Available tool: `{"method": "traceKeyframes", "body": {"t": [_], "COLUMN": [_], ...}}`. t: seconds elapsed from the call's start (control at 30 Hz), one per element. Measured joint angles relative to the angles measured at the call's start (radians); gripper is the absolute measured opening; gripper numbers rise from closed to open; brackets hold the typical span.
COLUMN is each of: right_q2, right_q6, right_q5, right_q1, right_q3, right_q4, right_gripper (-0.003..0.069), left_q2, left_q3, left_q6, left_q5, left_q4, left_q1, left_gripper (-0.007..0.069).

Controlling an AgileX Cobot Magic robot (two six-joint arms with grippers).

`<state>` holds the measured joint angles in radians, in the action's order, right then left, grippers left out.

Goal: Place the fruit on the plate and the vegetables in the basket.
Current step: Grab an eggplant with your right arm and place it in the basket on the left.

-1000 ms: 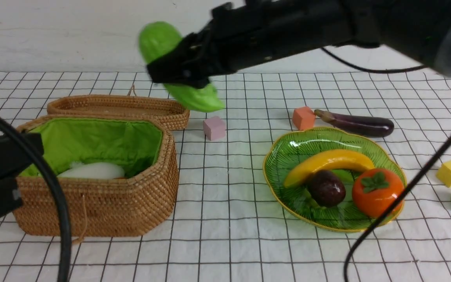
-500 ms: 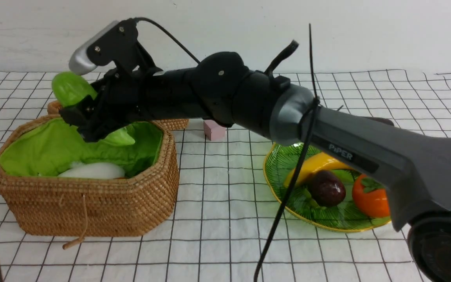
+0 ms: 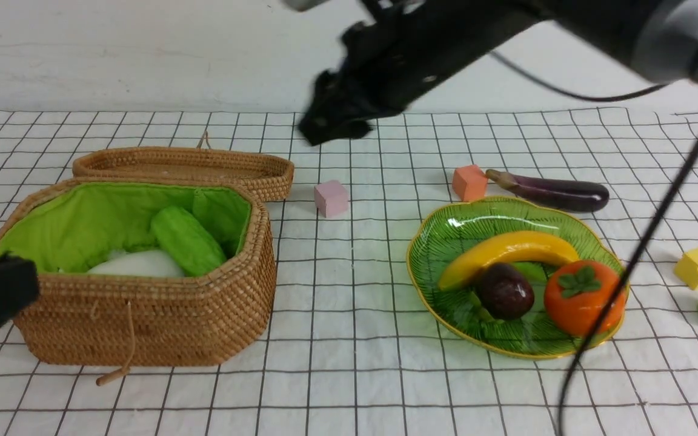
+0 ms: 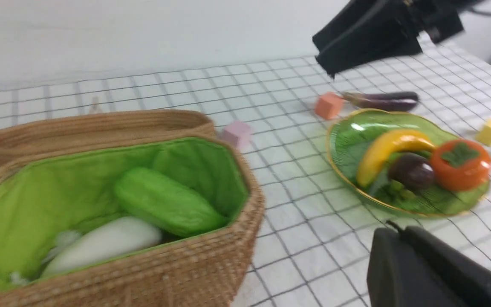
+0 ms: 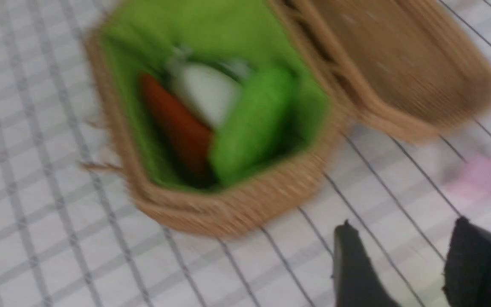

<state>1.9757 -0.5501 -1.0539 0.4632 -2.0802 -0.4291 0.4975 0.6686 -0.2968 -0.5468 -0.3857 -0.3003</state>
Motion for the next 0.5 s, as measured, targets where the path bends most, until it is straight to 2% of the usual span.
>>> {"method": "traceKeyframes", "body": {"t": [0.03,0.07,0.13,0.2,0.23,0.3,0.33,0.4,0.5], "right_q2": [-0.01,-0.01,-0.003,0.006,0.021,0.061,0.061,0.11,0.202], "right_q6": [0.069,0.097,0.124,0.126,0.116,0.05,0.042,-0.051,-0.264], "right_q5": [-0.07,-0.099,-0.144,-0.164,-0.172,-0.154,-0.15,-0.105,-0.011], "right_q1": [-0.073,-0.118,-0.199,-0.252,-0.312,-0.407,-0.407,-0.473,-0.543], "right_q3": [0.0,0.0,0.0,0.0,0.0,0.0,0.0,0.0,0.0], "right_q4": [0.126,0.188,0.277,0.302,0.319,0.319,0.318,0.292,0.23], "right_gripper": [0.0192,0.0146,0.0095,0.0081,0.0083,0.0125,0.0131,0.0204,0.0385], "left_q2": [0.015,0.027,0.054,0.068,0.087,0.109,0.111,0.121,0.123], "left_q3": [0.0,0.0,0.0,0.0,0.0,0.0,0.0,0.0,0.0], "left_q6": [-0.095,-0.138,-0.195,-0.22,-0.236,-0.247,-0.248,-0.25,-0.253], "left_q5": [-0.005,-0.006,-0.007,-0.007,-0.005,0.008,0.012,0.031,0.068], "left_q4": [-0.06,-0.096,-0.149,-0.174,-0.192,-0.205,-0.205,-0.208,-0.209], "left_q1": [-0.047,-0.07,-0.103,-0.118,-0.128,-0.132,-0.132,-0.132,-0.132], "left_gripper": [-0.0013,-0.0013,-0.0013,-0.0013,-0.0013,-0.0013,-0.0013,-0.0013,-0.0013]}}
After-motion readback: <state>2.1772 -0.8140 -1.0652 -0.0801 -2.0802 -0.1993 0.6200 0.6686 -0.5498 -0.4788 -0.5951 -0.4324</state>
